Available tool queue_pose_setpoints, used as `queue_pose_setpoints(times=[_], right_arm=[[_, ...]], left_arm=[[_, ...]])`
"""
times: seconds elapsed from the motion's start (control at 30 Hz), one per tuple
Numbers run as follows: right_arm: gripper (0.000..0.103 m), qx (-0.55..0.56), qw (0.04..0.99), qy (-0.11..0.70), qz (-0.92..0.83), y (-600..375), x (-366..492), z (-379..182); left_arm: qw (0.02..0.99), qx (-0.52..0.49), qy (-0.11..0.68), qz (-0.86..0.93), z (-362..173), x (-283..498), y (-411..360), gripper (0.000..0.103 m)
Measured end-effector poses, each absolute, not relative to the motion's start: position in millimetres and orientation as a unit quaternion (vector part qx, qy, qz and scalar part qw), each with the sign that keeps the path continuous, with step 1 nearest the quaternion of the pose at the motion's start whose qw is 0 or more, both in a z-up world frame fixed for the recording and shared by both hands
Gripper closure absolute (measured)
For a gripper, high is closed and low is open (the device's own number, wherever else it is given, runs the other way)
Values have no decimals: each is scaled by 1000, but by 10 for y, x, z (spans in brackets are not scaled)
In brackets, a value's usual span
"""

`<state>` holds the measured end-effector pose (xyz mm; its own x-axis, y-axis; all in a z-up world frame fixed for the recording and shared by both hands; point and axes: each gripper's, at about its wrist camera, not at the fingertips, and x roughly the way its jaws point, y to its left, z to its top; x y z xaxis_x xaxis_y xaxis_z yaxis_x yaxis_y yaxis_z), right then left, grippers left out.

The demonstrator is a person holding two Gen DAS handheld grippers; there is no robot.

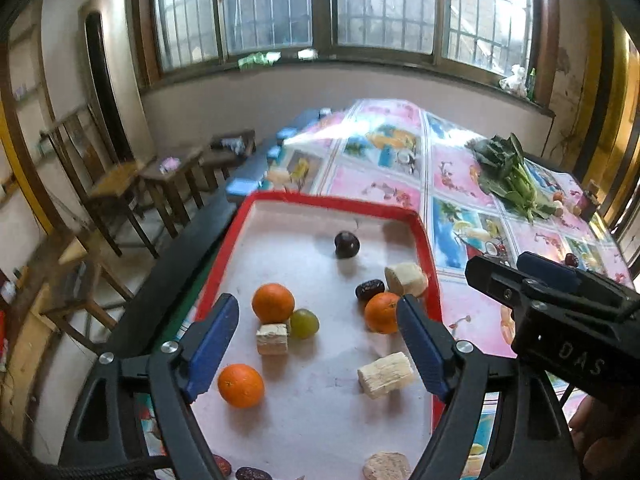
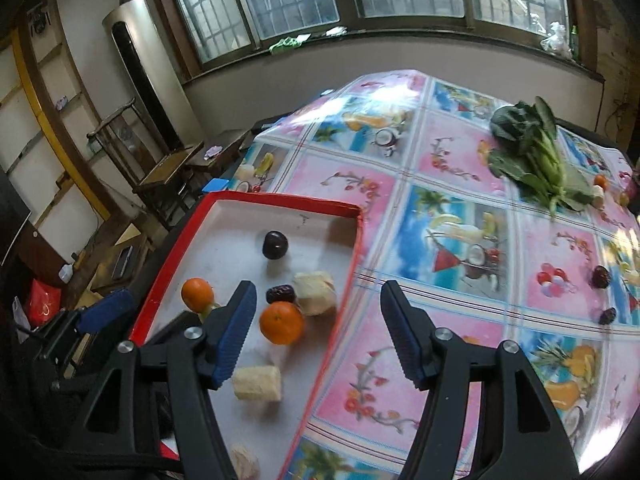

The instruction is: Organize fruits

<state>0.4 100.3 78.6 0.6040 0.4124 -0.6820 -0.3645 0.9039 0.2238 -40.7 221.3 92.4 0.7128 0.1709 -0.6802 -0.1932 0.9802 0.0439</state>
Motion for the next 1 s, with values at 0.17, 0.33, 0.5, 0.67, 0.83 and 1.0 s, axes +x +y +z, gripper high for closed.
queue_pose_setpoints(times=[0.17, 0.33, 0.5, 0.67, 0.83, 1.0], right_arm=[[37, 36, 899, 382, 213, 870, -52, 816], [37, 31, 905, 367, 213, 784, -113, 896], [37, 28, 911, 354, 212, 673, -190, 966], [37, 24, 917, 342, 205, 485, -310, 985], [37, 40, 916, 353, 189, 207, -385, 850], [37, 43, 914, 360, 180, 51, -418, 777]], left_arm=[[932, -17, 348, 103, 997, -494, 2109, 22], [933, -26, 346, 98, 1050, -537, 2061, 22], [933, -30, 348, 89, 1093, -579, 2014, 22], [930, -38, 358, 79, 1084, -601, 1920, 22], [921, -72, 373, 86, 1016, -621, 1916, 19], [914, -82, 377, 123, 955, -705, 1961, 18]])
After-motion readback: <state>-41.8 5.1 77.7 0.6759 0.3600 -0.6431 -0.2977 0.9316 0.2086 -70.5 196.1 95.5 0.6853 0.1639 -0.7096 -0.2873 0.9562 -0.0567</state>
